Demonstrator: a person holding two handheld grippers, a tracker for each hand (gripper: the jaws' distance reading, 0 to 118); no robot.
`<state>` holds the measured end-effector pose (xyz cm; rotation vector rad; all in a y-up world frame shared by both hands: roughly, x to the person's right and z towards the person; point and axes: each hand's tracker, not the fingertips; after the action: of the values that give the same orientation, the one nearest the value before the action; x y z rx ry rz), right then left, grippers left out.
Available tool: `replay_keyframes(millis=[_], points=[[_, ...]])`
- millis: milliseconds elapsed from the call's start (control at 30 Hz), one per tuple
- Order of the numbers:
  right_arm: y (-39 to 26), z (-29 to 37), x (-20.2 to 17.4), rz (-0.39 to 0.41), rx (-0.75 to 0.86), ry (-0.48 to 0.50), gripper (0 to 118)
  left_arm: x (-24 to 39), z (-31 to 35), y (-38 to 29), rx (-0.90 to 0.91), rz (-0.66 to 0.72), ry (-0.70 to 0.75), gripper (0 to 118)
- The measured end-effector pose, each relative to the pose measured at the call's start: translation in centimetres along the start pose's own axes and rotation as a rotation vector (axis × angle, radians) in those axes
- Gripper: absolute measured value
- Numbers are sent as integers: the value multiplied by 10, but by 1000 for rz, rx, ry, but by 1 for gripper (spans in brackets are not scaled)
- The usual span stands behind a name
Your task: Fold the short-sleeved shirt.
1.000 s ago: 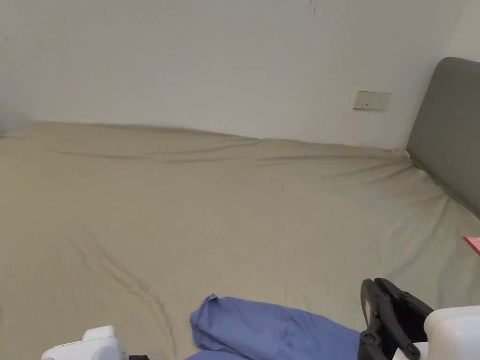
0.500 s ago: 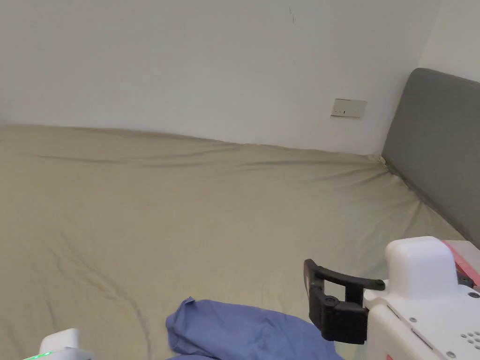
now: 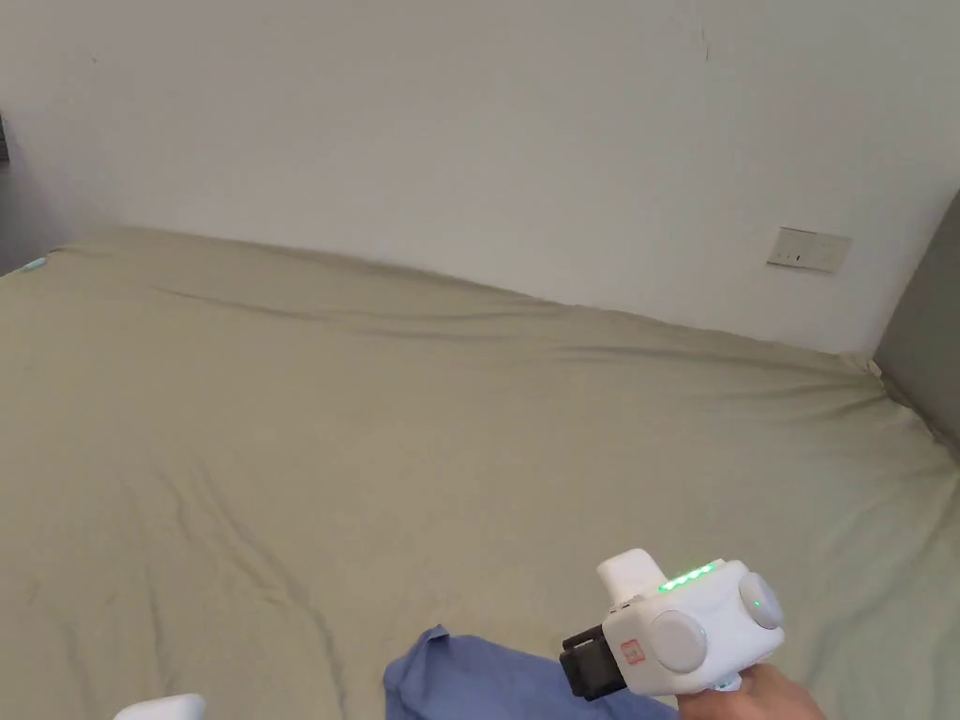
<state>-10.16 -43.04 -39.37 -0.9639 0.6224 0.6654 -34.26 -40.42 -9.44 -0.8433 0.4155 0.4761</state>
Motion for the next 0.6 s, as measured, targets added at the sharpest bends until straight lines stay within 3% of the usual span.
replay_keyframes(millis=[67,100,133,167,200,267,300,433,500,567,600], points=[[-1,-30,4,-37,-67,-19,110,0,-5,1,-4,3,4,6],[-3,-41,5,-43,-65,-24,105,1,-8,2,-5,-7,7,6],[-4,-49,6,-55,-84,-33,82,2,-10,3,-2,-17,14,6],[-9,-45,0,-66,-84,-10,44,2,-12,5,2,-23,16,6],[-11,-48,1,-81,-89,15,18,2,-15,7,-1,-30,13,6],[-18,-52,6,-178,-53,122,14,4,-20,10,3,-23,7,6],[-18,-51,6,-212,-44,72,13,6,-22,11,5,-25,9,6],[-21,-45,5,-126,-29,31,3,15,-24,13,7,-20,-6,6],[-23,-29,15,-242,10,79,3,18,-15,16,19,-33,-13,6],[-23,-10,32,-363,40,194,3,14,0,25,62,-25,-34,6],[-25,8,39,-378,87,186,3,9,9,32,78,10,-88,6]])
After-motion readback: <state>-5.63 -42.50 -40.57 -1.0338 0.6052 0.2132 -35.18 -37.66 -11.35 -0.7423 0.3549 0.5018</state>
